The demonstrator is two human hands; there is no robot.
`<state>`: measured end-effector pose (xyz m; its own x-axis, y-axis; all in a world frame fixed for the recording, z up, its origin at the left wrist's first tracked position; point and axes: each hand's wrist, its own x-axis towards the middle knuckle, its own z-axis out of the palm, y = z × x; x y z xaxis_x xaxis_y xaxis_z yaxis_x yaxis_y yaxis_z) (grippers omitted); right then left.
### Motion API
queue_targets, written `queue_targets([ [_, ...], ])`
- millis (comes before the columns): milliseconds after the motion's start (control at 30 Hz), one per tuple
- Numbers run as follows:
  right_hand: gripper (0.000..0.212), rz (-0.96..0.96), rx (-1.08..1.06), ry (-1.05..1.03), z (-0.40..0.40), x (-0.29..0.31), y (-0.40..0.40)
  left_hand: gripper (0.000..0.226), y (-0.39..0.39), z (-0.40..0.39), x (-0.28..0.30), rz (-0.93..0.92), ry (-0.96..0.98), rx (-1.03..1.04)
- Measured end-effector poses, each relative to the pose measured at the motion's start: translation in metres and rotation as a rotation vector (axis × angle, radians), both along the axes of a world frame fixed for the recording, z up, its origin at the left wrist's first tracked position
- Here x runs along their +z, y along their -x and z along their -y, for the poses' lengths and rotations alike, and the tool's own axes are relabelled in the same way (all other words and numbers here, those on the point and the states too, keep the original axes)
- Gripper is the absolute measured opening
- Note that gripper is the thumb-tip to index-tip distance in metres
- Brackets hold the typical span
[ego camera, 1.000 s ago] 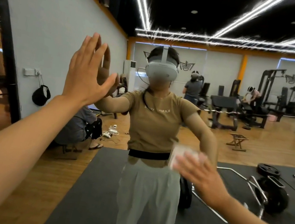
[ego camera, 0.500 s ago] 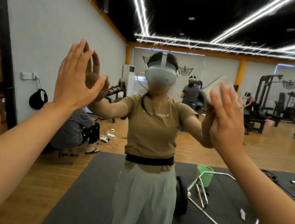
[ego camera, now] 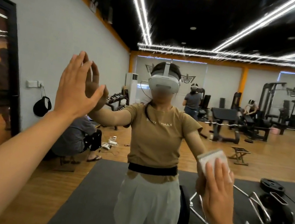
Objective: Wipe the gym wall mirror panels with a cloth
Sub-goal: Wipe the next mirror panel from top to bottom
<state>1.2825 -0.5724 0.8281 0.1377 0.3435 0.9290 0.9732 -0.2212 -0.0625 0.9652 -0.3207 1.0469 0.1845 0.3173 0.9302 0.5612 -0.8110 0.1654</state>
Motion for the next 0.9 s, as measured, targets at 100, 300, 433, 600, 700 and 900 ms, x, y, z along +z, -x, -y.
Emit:
queue_targets([
  [100,0.054,-0.03,-0.007,-0.152,-0.015,0.085,-0.007,0.07,-0.002,0.001,0.001,0.03,0.023,-0.008],
  [300,0.057,-0.126,-0.128,-0.293,-0.022,0.21,-0.015,0.069,-0.013,0.006,0.003,0.085,0.016,-0.002],
  [433,0.057,-0.088,-0.097,-0.311,-0.022,0.147,-0.014,0.068,-0.014,0.006,0.001,0.08,0.012,0.011],
  [600,0.051,-0.022,-0.093,-0.129,-0.003,-0.012,-0.017,0.07,-0.013,0.013,-0.002,0.051,0.034,0.025],
  [700,0.067,0.007,-0.09,-0.005,0.015,-0.039,-0.022,0.071,-0.019,0.024,-0.037,-0.042,-0.018,-0.014],
  [900,0.058,-0.037,-0.019,-0.13,0.016,0.065,-0.031,0.069,-0.05,0.068,-0.157,-0.16,-0.034,-0.165],
])
